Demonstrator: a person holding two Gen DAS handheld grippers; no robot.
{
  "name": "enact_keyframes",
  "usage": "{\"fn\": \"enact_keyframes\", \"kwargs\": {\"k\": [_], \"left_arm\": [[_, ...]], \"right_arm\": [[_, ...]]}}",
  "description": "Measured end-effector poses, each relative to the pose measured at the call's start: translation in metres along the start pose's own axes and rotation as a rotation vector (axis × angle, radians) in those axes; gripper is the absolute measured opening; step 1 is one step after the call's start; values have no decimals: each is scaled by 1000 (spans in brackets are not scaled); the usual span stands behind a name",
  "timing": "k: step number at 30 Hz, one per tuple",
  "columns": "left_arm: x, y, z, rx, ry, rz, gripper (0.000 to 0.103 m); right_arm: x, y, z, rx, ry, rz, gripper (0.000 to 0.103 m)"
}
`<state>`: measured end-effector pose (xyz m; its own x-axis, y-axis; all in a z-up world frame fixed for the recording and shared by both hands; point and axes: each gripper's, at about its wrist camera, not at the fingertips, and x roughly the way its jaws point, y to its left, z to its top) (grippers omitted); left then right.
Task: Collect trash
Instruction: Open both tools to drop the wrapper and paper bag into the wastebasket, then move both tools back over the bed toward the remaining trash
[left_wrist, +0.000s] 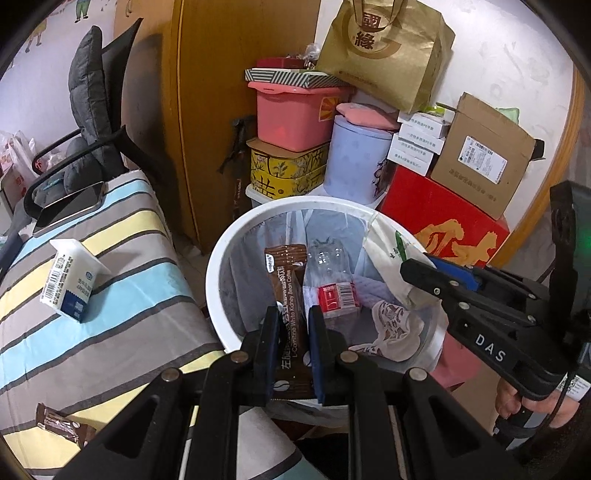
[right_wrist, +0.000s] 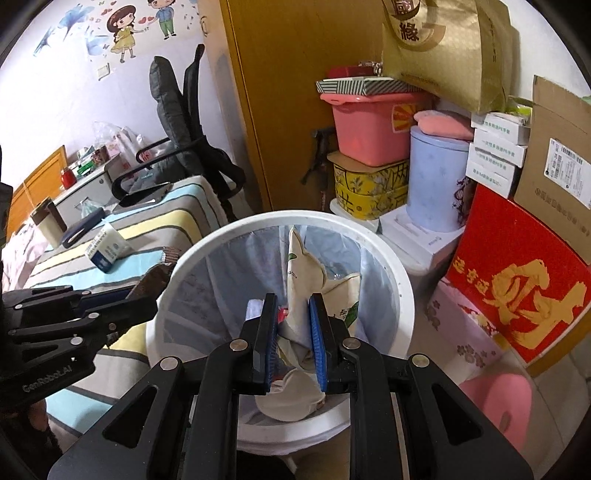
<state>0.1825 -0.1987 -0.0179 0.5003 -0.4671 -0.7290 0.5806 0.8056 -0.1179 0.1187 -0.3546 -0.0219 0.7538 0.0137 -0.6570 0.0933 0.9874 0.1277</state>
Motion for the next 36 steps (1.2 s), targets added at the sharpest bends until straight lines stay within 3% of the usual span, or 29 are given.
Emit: {"fn": "enact_keyframes", "kwargs": {"k": [7,9,10,11,13,28,36], "left_arm": [[-2,7,0,-23,-2,6,21],[-4,9,0,-25,-6,14,33],[-5,11,-1,-30,-8,17,47],[-7,13,-1,-37,-15,16,54],[-11,16,-2,-49,-24,13,54],[-55,53,-19,-105,-95,103,57],[-85,87,-37,-150,-127,198,63]], "right_arm": [[2,-2,-1,-3,5,-26,22],[2,-2,0,0,5,-31,24],[3,-2,0,2,8,-30,29],[3,-2,1,3,7,-30,32],[1,-2,1,3,1,-30,42],[-15,27,4,-33,-49,0,47],[-18,59,4,-84,-75,60,54]]}}
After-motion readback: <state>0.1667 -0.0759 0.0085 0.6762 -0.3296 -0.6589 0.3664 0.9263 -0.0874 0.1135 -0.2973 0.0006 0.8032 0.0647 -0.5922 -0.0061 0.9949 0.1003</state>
